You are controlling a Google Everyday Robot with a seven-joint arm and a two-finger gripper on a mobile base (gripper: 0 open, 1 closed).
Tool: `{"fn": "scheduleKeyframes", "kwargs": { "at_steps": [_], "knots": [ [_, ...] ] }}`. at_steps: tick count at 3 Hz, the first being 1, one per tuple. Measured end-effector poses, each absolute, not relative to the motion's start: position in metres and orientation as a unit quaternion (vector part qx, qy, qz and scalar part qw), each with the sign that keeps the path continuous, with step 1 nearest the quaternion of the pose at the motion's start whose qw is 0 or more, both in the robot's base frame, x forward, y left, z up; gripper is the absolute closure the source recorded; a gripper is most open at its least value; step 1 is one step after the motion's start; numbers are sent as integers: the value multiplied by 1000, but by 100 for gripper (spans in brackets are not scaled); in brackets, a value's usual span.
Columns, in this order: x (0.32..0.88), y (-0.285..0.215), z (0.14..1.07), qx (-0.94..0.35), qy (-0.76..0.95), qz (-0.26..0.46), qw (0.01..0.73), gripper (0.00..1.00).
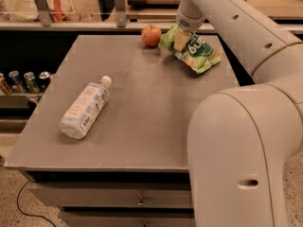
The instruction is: Move green rice chip bag near apple
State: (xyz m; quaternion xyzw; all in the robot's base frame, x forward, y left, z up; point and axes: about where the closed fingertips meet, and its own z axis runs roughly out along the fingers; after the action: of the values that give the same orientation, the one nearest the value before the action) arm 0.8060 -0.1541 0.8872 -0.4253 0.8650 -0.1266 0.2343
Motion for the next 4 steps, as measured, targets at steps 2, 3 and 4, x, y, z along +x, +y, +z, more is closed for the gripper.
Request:
{"fn": "scheduleKeyframes", "kwargs": {
  "at_steps": [2, 3, 4],
  "knots": [
    [807, -156, 887, -422, 868, -121, 234, 0],
    [806, -156, 891, -428, 863, -102, 247, 0],
    [802, -157, 893, -441, 858, -75, 255, 0]
  ]
}}
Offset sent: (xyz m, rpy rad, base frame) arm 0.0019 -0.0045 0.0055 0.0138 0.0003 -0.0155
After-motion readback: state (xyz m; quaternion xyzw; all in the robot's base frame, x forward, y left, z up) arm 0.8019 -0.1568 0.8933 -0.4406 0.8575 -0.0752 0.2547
